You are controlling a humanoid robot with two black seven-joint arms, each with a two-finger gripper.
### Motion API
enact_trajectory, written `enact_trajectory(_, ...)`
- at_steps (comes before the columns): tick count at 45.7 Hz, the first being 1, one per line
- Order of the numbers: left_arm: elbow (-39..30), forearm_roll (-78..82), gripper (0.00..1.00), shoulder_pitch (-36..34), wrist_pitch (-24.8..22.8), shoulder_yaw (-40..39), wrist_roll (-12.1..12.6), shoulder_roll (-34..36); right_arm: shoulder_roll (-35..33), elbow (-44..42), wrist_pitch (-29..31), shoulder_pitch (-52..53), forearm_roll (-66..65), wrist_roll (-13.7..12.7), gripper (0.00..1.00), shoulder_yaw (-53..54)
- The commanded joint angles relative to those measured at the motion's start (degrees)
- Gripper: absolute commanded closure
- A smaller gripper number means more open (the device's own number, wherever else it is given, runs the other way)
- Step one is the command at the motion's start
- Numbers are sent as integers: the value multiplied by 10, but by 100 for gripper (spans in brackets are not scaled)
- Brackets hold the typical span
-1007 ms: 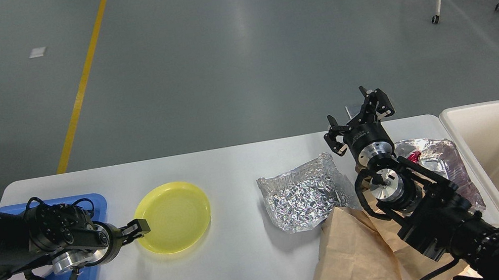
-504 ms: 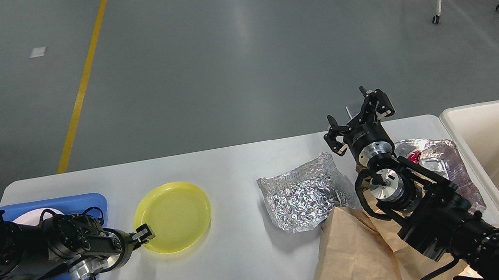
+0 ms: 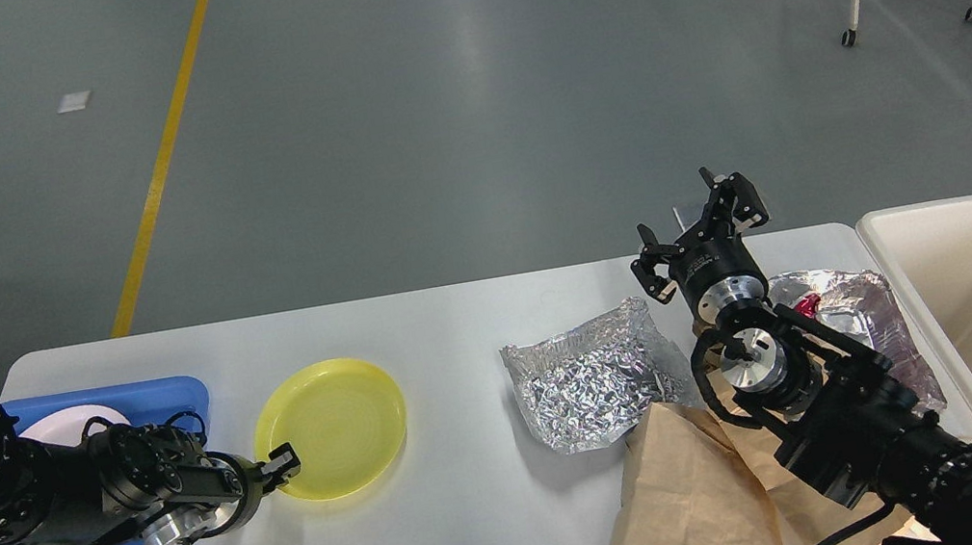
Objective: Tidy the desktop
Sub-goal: 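Grip the yellow plate's rim with the left gripper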
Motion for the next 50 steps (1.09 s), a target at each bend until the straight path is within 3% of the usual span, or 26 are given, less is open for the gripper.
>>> enact_trajectory(1, 14, 0, 49, 9, 1, -7, 0, -4, 0, 0, 0, 0, 0, 0, 0, 0)
enact_trajectory(11, 18, 0, 56, 10, 1, -8, 0, -9, 0, 0, 0, 0, 0, 0, 0, 0)
enact_trajectory(19, 17, 1, 72, 13, 0, -8, 0, -9, 0, 0, 0, 0, 0, 0, 0, 0)
enact_trajectory(30, 17, 1, 82, 13, -1, -8, 0, -9, 0, 0, 0, 0, 0, 0, 0, 0)
enact_trajectory(40, 17, 1, 99, 17, -3, -7, 0, -12, 0, 0, 0, 0, 0, 0, 0, 0)
enact_trajectory(50, 17, 0, 100, 18, 1, -8, 0, -11, 0, 0, 0, 0, 0, 0, 0, 0)
